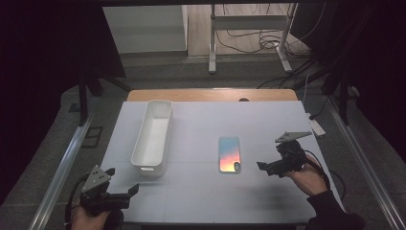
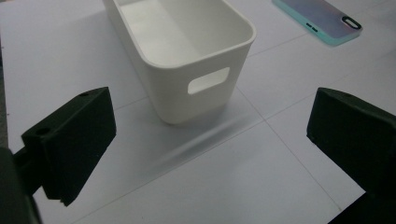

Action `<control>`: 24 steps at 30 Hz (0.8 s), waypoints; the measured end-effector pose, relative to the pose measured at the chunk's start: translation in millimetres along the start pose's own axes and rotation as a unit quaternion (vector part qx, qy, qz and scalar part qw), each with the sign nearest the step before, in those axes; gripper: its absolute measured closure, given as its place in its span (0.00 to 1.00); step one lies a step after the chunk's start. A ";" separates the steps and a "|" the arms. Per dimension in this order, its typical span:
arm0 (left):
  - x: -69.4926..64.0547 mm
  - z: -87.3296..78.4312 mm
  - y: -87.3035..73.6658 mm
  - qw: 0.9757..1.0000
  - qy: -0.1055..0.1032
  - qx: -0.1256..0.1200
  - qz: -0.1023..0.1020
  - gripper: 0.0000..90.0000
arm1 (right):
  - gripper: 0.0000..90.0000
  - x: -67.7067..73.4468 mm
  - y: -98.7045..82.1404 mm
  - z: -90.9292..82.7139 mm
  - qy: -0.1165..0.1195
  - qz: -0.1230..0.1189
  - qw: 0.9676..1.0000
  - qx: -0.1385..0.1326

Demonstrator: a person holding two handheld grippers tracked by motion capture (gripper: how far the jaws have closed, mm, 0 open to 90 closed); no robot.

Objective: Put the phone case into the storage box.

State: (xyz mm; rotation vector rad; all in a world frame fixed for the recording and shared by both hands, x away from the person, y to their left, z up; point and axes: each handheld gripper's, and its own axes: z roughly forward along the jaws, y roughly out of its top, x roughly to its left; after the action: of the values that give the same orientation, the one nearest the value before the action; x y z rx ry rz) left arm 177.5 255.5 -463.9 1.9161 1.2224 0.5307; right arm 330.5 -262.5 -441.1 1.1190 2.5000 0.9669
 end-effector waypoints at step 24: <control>0.8 -0.2 -0.1 1.000 -0.003 0.000 -0.001 0.02 | 0.00 8.4 32.8 33.3 0.041 -0.032 0.999 0.012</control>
State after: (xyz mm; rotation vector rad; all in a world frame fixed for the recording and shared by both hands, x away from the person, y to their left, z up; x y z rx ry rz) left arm 177.7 256.3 -463.9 1.9135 1.2208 0.5238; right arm 358.8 -224.5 -444.3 1.0185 2.6012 0.9874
